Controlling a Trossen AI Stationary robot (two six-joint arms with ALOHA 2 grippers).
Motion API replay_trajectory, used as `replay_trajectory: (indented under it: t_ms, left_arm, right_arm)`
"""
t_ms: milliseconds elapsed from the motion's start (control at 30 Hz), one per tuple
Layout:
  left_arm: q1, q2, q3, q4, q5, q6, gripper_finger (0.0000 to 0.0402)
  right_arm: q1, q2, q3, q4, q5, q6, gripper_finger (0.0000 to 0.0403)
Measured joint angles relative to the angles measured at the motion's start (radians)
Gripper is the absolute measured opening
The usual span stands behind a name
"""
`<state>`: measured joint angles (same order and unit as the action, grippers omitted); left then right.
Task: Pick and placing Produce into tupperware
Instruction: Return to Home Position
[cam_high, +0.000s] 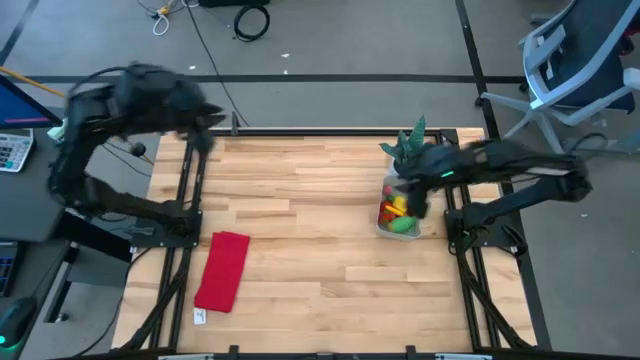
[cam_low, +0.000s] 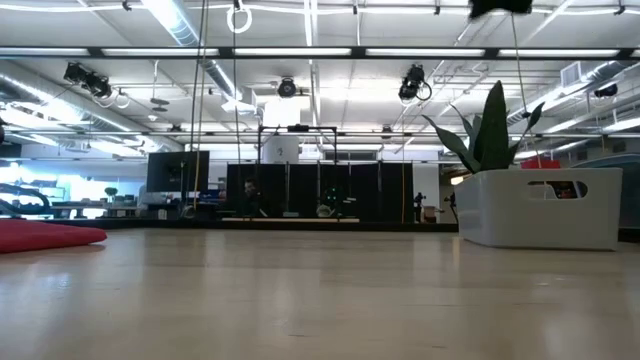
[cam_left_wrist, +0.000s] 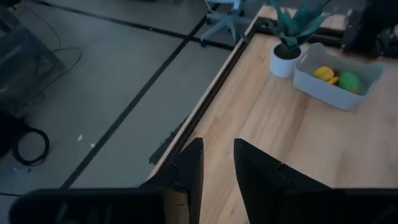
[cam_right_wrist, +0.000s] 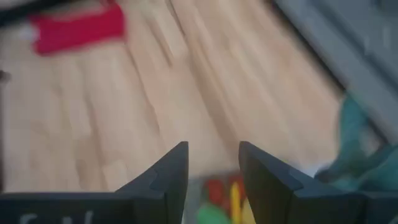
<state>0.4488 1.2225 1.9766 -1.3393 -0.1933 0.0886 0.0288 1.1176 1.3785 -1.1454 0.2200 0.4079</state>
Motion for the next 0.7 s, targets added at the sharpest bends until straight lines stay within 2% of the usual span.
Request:
replay_trajectory:
  t_ms: [100, 200, 300, 400, 533, 700]
  left_arm:
    - [0.000, -0.094, -0.005, -0.049, -0.001, -0.054, 0.0096]
    - [0.000, -0.190, -0.006, -0.112, -0.001, -0.127, 0.0098]
    - [0.000, -0.300, -0.007, -0.166, -0.001, -0.183, 0.0097]
    - [0.000, -0.441, -0.065, -0.113, -0.001, -0.221, 0.0093]
    - [0.000, -0.666, -0.306, 0.113, 0.032, -0.236, 0.0088]
    - [0.000, -0.980, -0.777, 0.463, 0.087, -0.237, 0.0089]
  right_arm:
    - [0.026, -0.105, 0.052, 0.001, 0.011, -0.123, 0.0149]
    - [0.050, -0.220, 0.035, 0.030, 0.021, -0.179, 0.0150]
    - [0.053, -0.344, -0.048, 0.064, 0.030, -0.199, 0.0149]
    - [0.053, -0.483, -0.212, 0.195, 0.028, -0.200, 0.0149]
    - [0.053, -0.647, -0.508, 0.493, 0.017, -0.228, 0.0150]
    - [0.053, -0.755, -0.780, 0.818, -0.048, -0.209, 0.0149]
